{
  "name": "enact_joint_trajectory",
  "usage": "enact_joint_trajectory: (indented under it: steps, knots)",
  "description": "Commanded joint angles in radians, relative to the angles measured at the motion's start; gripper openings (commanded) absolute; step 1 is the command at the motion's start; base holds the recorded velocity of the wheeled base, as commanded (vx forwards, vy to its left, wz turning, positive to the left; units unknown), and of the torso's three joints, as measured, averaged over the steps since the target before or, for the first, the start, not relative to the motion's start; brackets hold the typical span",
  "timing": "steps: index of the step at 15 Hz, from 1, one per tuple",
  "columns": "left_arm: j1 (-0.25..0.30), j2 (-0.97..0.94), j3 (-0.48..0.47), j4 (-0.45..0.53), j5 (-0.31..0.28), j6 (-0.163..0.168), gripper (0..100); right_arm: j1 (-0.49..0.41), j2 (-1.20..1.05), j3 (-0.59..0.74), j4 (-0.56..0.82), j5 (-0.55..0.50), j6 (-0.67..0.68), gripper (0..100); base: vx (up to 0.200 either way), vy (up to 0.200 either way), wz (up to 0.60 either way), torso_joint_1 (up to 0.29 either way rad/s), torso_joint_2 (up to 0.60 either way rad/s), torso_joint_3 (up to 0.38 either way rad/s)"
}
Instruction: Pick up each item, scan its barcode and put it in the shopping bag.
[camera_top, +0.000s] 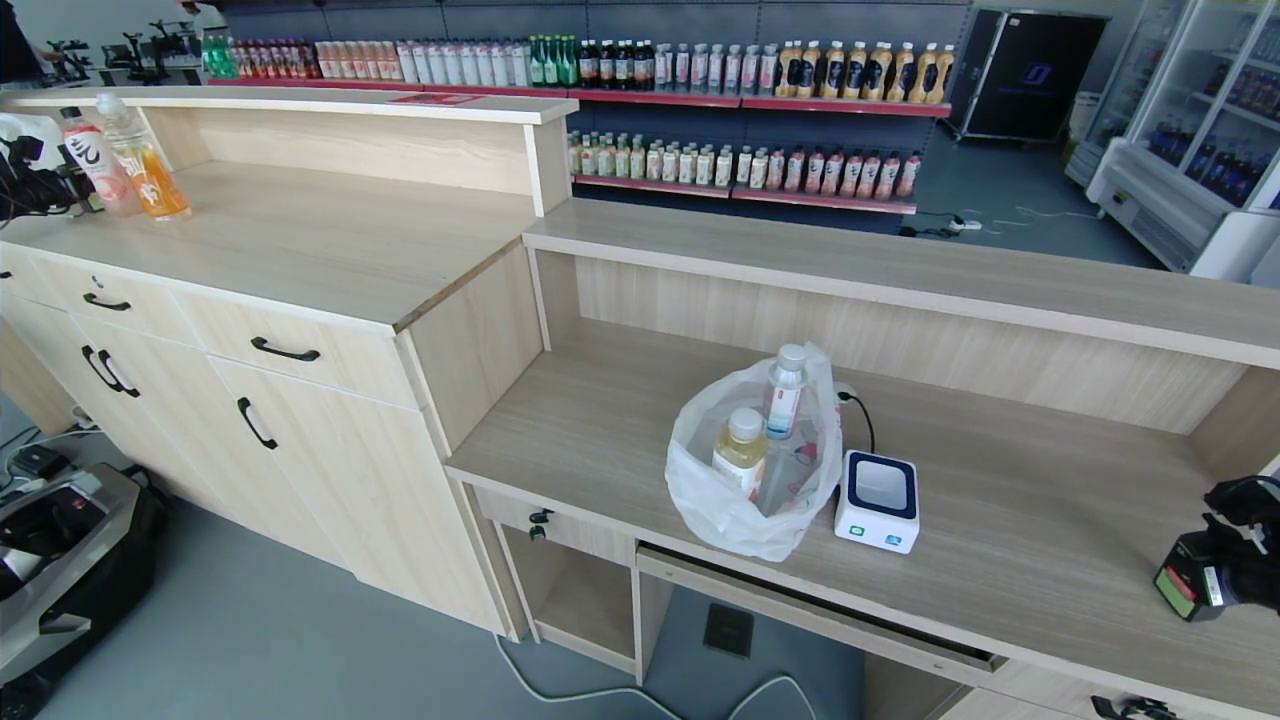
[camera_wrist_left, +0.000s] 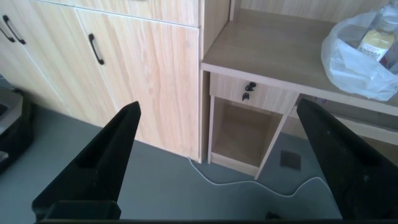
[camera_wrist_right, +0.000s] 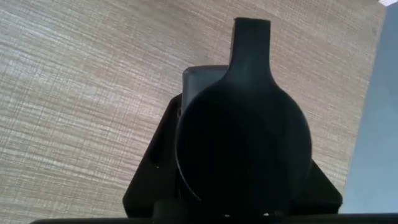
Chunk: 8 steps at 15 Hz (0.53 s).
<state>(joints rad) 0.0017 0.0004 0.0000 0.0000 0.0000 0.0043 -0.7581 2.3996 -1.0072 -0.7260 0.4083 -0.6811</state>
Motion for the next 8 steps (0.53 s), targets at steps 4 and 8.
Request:
enact_joint_trajectory:
  steps: [4, 8]
  knots:
    - [0.0, 0.0, 0.0, 0.0, 0.0, 0.0, 100, 0.011, -0.088, 0.006, -0.001, 0.001, -0.091, 0, 0.0, 0.0, 0.0, 0.0, 0.0, 0.0]
    - [0.0, 0.0, 0.0, 0.0, 0.0, 0.0, 100, 0.036, -0.64, 0.279, 0.023, 0.01, -0.229, 0, 0.0, 0.0, 0.0, 0.0, 0.0, 0.0]
